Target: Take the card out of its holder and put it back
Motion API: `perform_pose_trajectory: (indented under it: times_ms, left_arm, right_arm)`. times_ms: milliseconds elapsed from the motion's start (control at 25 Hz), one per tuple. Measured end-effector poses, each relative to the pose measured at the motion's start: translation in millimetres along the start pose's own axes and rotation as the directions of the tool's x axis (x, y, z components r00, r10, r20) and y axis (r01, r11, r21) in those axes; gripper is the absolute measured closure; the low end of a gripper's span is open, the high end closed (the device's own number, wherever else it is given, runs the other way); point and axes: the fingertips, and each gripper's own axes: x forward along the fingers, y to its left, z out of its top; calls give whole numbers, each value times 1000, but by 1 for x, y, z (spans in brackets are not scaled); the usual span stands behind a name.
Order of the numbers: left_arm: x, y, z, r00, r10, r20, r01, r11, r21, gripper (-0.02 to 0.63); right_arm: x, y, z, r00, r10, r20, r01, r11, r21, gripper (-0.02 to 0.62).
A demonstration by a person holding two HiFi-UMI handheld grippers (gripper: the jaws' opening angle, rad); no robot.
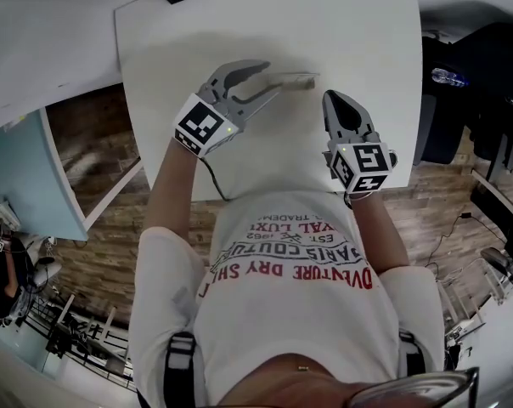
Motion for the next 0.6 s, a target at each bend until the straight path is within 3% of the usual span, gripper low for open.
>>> perform_pose_trajectory:
  times_ms: [320, 600]
  left_arm:
    - [9, -7, 6, 996, -82, 15, 81, 995, 59, 537]
    - [9, -14, 6, 988, -152, 11, 151, 984, 97, 557]
  right_arm:
    - [2, -13, -6, 999, -35, -23, 36, 999, 19, 574]
    - [3, -11, -10, 999, -27, -44, 27, 1000, 14, 574]
